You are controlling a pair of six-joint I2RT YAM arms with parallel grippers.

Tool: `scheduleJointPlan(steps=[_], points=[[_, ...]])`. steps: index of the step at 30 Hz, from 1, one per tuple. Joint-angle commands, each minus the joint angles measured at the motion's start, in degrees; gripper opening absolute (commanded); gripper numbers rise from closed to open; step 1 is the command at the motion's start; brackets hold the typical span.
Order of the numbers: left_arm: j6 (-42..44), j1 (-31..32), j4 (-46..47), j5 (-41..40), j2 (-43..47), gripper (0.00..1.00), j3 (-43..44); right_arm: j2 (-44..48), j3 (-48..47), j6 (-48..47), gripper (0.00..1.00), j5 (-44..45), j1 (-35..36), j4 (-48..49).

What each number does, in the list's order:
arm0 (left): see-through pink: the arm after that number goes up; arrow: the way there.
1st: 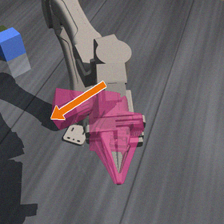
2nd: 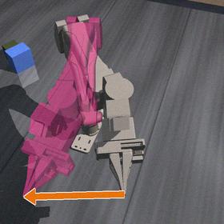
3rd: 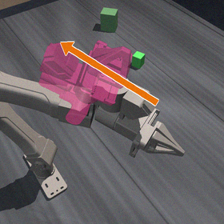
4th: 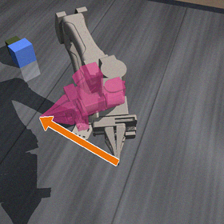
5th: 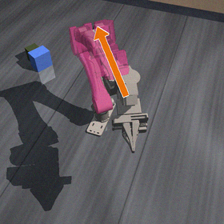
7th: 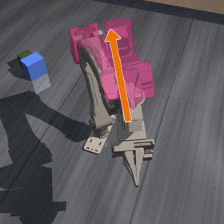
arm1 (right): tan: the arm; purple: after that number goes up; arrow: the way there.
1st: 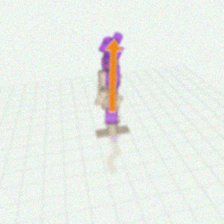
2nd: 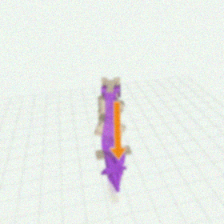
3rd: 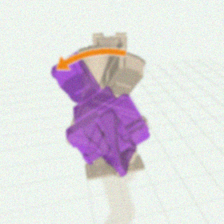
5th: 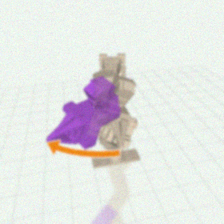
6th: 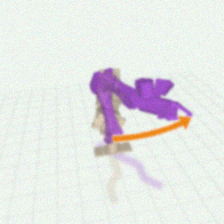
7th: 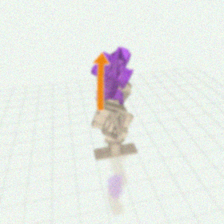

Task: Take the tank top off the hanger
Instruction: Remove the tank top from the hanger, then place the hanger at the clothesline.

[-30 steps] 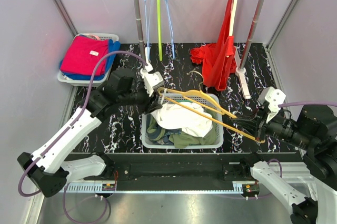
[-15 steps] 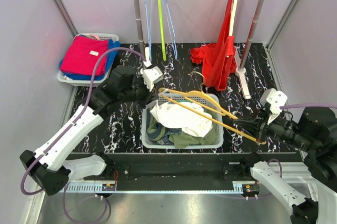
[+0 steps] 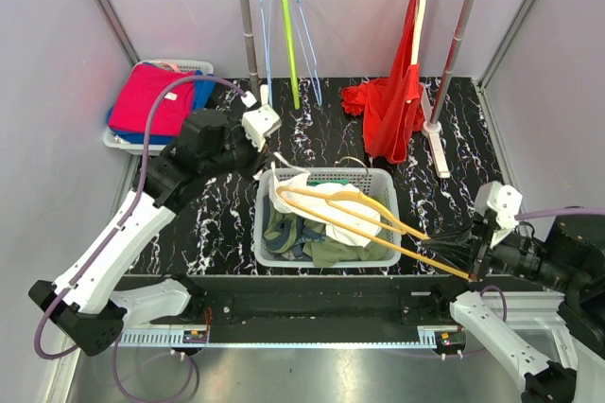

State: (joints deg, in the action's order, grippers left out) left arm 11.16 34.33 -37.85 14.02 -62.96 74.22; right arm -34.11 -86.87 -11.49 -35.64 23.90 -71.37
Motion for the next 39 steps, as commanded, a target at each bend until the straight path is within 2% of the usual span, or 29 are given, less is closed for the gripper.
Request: scheduleJointPlan(steps=[1, 4, 7, 9, 10, 12, 13, 15, 17, 18, 21, 33, 36, 39], points=[[1.58, -0.14, 0.58, 5.39, 0.47, 0.0, -1.26, 1.15, -6.54, 0.68, 0.0, -2.51, 0.44, 1.06], [3.34, -0.05, -1.78, 10.66, 0.64, 0.0, -0.83, 0.89, -11.19, 0.15, 0.0, -1.2, 0.44, 1.76], [6.15, 0.83, -6.17, 16.02, -0.67, 0.0, -0.04, 0.18, -13.5, 1.98, 0.0, 4.77, 0.45, 5.35], [8.44, 1.79, -10.22, 17.88, -1.81, 0.07, 0.05, -0.87, -13.41, 3.57, 0.0, 10.92, 0.45, 7.47], [8.7, 3.19, -11.19, 17.19, -2.77, 0.2, -0.12, -1.39, -13.41, 5.05, 0.0, 13.03, 0.45, 8.7], [8.97, 5.21, -12.51, 12.89, -3.4, 0.24, -1.96, -2.89, -13.15, 6.21, 0.0, 15.68, 0.53, 9.93], [9.06, 6.53, -12.6, 11.57, -3.66, 0.37, -2.75, -3.5, -13.15, 8.04, 0.0, 16.99, 0.53, 10.63], [9.32, 6.72, -12.26, 10.33, -3.4, 0.52, -4.94, -6.4, -14.54, 10.07, 0.0, 22.08, 0.45, 11.34], [9.5, 6.72, -10.85, 8.57, -2.35, 0.93, -6.7, -9.3, -16.21, 11.22, 0.0, 26.92, 0.45, 11.61], [9.67, 6.72, -10.59, 8.31, -1.39, 0.99, -7.06, -10.27, -16.75, 13.14, 0.0, 28.68, 0.45, 12.04], [10.72, 6.72, -10.23, 7.25, 0.37, 0.99, -6.72, -13.34, -18.51, 13.5, 0.0, 32.29, 0.45, 13.27], [14.07, 6.63, -13.92, 1.98, 6.35, 0.99, 2.16, -15.64, -19.83, 11.84, 0.0, 34.14, 0.45, 20.4], [14.33, 6.63, -12.79, -1.53, 6.8, 0.99, 2.43, -14.07, -18.87, 8.16, 0.0, 32.92, 0.45, 19.26], [13.28, 6.19, -8.24, -9.17, 7.06, 0.99, 1.9, -12.22, -17.2, 7.27, 0.0, 29.32, 0.45, 16.02]])
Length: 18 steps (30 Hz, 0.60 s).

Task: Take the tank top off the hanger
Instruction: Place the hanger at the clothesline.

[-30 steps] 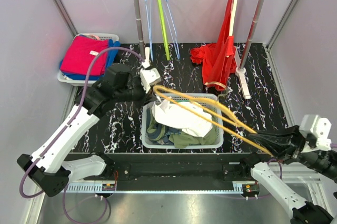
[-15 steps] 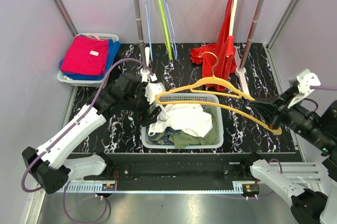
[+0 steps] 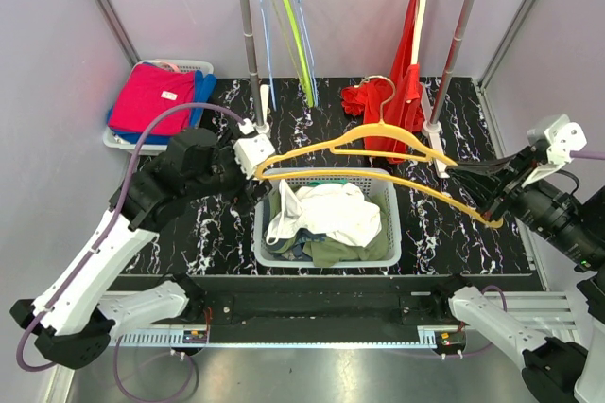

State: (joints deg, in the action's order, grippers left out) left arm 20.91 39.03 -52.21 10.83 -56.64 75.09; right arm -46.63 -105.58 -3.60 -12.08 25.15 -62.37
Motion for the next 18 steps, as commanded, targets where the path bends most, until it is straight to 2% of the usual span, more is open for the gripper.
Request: scheduleJointPlan(steps=[1, 6, 8, 11, 18], points=[[3.01, 1.14, 7.54, -9.91, 0.74, 0.99, 1.11, 0.84, 2.82, -0.71, 0.0, 4.36, -0.8, 6.39], [-1.99, -2.02, 10.2, -9.17, -1.18, 0.99, 4.7, 5.66, 7.93, -0.8, 0.0, 2.58, -0.8, 4.89], [-3.67, -2.55, 8.36, -1.37, -2.15, 0.99, 8.04, 6.99, 9.95, -0.8, 0.0, 2.41, -0.8, 4.89], [-7.54, -2.46, 8.0, 5.07, -4.43, 0.99, 8.85, 9.01, 11.62, -0.45, 0.0, 2.14, -0.71, 4.89], [-8.95, -3.87, 9.58, 1.83, -3.65, 0.99, 8.93, 7.71, 10.4, 2.19, 0.0, 6.27, -0.8, 8.65]])
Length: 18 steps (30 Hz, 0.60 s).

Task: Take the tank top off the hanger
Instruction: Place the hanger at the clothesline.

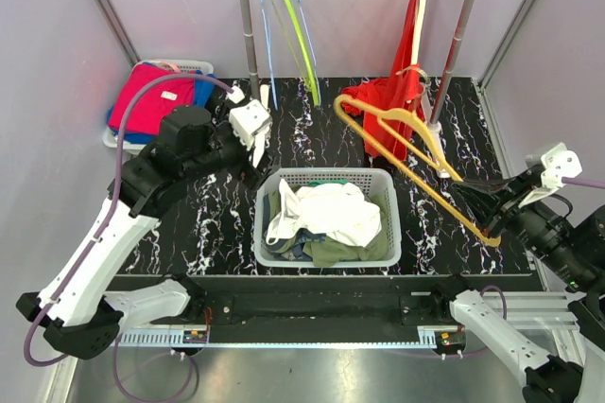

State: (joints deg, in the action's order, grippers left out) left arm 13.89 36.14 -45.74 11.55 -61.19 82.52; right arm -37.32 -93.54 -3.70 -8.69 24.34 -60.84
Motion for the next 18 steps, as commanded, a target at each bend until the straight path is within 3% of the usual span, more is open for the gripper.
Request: scheduleJointPlan(steps=[1, 10, 18], points=[[-1.94, -1.07, 3.02, -0.03, 0.98, 0.99, 1.94, -2.57, -2.69, 2.91, 0.0, 3.41, 0.01, 7.75], [1.4, -1.34, 1.79, -2.59, 2.74, 0.99, 2.73, -15.14, -10.17, 6.16, 0.0, 11.23, 0.1, 13.02], [1.58, -1.34, 4.95, -8.55, 0.46, 0.99, 5.89, -26.74, -11.22, 8.01, 0.0, 14.13, 0.01, 26.46]])
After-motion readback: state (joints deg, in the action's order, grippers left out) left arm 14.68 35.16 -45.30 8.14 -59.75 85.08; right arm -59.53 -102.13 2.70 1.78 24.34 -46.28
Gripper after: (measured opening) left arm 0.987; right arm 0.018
